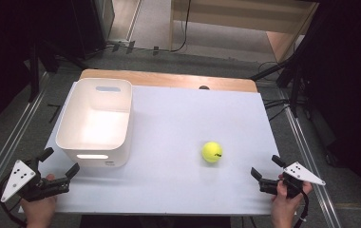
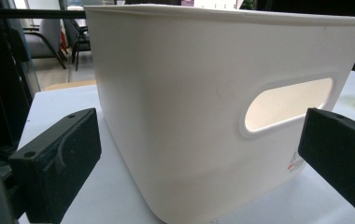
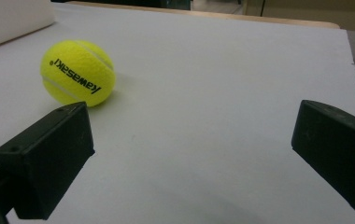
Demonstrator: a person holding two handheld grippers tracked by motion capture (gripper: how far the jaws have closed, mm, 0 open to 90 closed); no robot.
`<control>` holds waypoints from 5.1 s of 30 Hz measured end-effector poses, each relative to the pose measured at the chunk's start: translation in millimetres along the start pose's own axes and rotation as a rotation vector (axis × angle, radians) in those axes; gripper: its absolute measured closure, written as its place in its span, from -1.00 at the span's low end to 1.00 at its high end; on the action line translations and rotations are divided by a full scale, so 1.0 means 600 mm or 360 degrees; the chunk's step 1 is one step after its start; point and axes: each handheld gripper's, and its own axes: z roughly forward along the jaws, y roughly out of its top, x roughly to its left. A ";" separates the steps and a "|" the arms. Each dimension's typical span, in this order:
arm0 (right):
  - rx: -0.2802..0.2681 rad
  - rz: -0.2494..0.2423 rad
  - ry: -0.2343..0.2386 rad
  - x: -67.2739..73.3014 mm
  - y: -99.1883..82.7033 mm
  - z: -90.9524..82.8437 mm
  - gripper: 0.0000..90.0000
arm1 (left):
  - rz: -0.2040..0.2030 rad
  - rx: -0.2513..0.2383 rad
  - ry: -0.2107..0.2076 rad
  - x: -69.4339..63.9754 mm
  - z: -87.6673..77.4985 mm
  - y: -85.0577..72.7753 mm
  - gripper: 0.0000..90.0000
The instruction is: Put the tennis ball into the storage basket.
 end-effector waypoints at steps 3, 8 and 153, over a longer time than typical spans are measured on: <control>0.0008 -0.0006 0.0003 0.001 0.000 0.001 -1.00 | -0.0007 -0.0004 0.0002 0.000 0.000 0.000 -1.00; 0.0040 -0.0023 -0.0009 0.004 0.000 0.004 -1.00 | -0.0011 -0.0004 0.0003 0.000 0.000 0.000 -1.00; 0.1236 -0.0505 0.0385 0.156 0.161 0.252 -1.00 | -0.0017 0.0003 0.0011 0.002 0.001 0.001 -1.00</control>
